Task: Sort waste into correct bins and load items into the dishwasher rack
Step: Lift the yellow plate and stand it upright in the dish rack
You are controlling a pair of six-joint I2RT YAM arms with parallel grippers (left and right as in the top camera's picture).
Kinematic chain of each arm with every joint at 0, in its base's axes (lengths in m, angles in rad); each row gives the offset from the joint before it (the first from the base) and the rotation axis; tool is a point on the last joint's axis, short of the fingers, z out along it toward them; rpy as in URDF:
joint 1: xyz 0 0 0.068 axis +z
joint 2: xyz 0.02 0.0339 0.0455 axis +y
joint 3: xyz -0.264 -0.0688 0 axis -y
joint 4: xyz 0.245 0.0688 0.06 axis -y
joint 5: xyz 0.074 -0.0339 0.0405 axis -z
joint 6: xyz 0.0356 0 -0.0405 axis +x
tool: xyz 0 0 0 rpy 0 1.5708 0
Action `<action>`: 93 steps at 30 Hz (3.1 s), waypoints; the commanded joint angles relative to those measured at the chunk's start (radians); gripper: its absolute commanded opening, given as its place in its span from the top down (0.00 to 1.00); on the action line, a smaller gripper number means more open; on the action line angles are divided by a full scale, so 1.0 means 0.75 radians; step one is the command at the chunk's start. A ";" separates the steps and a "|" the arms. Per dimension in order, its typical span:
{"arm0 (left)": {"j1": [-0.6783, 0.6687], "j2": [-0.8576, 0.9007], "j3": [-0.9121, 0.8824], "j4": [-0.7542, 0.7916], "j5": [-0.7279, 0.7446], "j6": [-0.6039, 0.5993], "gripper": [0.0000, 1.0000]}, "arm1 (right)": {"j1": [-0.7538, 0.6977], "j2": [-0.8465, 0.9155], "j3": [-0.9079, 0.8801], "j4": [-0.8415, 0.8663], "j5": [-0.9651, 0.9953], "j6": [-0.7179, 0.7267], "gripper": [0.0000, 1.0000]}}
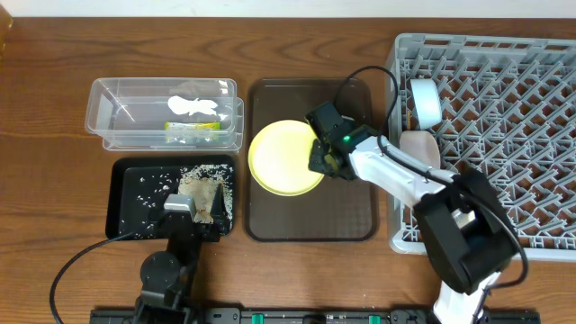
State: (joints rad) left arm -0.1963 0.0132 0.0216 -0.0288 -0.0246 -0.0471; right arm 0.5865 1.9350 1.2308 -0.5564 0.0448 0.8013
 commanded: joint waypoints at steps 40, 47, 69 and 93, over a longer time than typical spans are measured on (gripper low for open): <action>0.008 -0.001 -0.023 -0.056 -0.012 0.017 0.12 | -0.441 -0.422 0.001 -0.290 1.835 -0.757 0.99; 0.008 -0.001 -0.023 -0.056 -0.012 0.017 0.12 | -0.323 -0.322 0.001 -0.269 1.713 -0.771 0.81; 0.008 -0.001 -0.023 -0.056 -0.012 0.017 0.12 | 0.189 -0.936 0.011 -0.400 0.327 -0.587 0.22; 0.008 -0.001 -0.023 -0.056 -0.012 0.017 0.12 | 0.173 -1.909 0.010 -0.759 0.330 -0.831 0.01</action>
State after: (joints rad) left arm -0.1963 0.0132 0.0216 -0.0288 -0.0246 -0.0471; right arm 0.7212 0.5579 1.2308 -1.1004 0.1436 0.2104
